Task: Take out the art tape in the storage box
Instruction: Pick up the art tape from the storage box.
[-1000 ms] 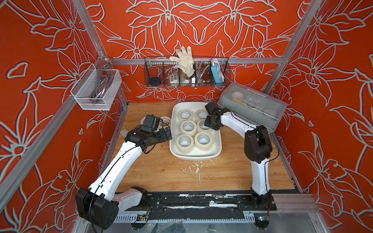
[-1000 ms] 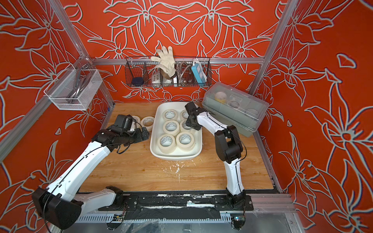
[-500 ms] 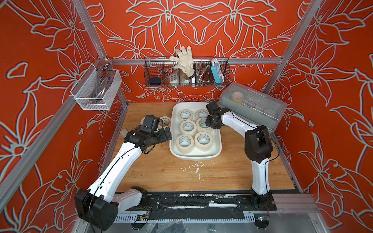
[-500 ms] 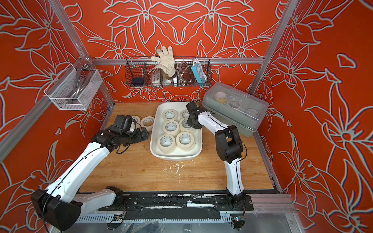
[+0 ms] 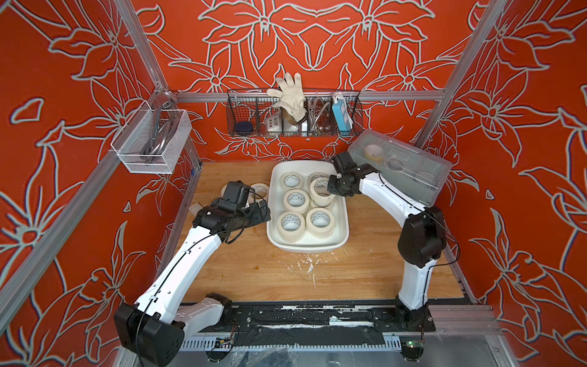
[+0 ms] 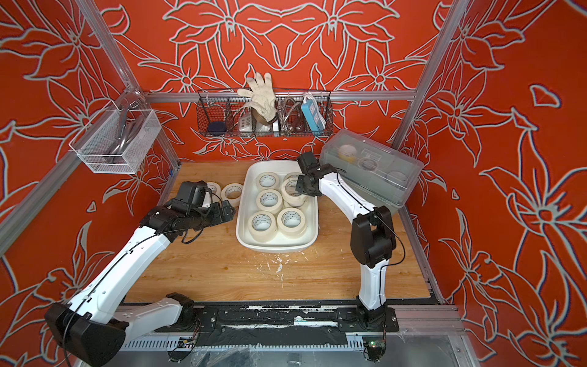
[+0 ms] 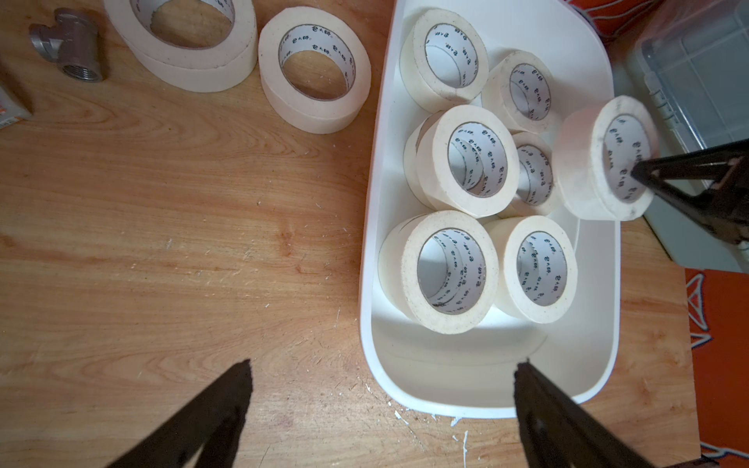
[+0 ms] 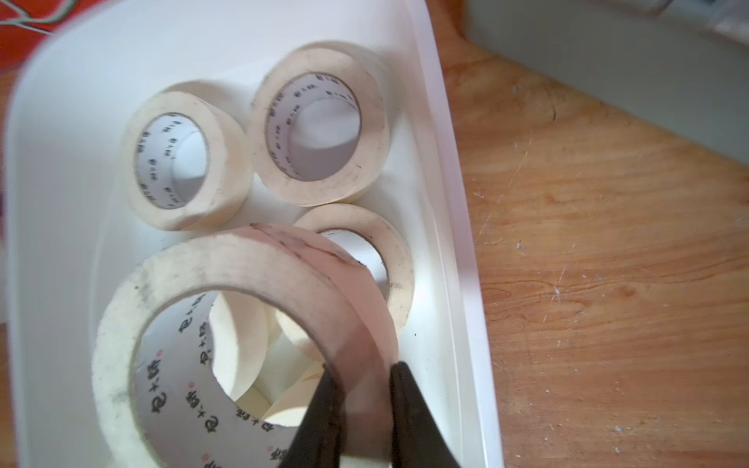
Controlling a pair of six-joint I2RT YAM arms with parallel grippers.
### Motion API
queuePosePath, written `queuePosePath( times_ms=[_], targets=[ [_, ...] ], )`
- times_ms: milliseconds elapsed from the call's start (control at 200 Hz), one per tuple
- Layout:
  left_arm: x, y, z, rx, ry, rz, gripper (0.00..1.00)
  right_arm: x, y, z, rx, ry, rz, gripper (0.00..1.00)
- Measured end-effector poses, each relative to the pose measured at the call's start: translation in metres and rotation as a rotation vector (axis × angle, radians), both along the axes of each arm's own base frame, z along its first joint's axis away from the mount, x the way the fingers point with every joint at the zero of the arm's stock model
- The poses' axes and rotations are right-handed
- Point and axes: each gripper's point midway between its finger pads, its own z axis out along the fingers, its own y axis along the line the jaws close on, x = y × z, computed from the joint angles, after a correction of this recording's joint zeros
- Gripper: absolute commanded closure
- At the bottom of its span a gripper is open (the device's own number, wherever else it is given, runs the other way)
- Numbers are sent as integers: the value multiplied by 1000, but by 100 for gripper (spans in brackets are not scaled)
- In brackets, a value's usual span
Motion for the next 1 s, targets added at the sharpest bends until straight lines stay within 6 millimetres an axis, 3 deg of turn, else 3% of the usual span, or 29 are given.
queuePosePath(
  times_ms=[150, 320, 505, 656, 996],
  targets=[
    [-1, -12, 16, -13, -36, -46, 1, -16, -2, 46, 17, -96, 86, 100],
    [-4, -33, 38, -22, -91, -121, 1, -43, -9, 69, 12, -141, 143, 100],
    [-11, -58, 58, -29, -141, -215, 1, -77, -16, 62, -29, -123, 190, 100],
    [-18, -80, 70, -33, -180, -288, 1, -101, -10, 53, -40, -95, 234, 100],
    [-26, -120, 80, -37, -216, -411, 4, -135, 7, 27, -76, -24, 317, 100]
  ],
)
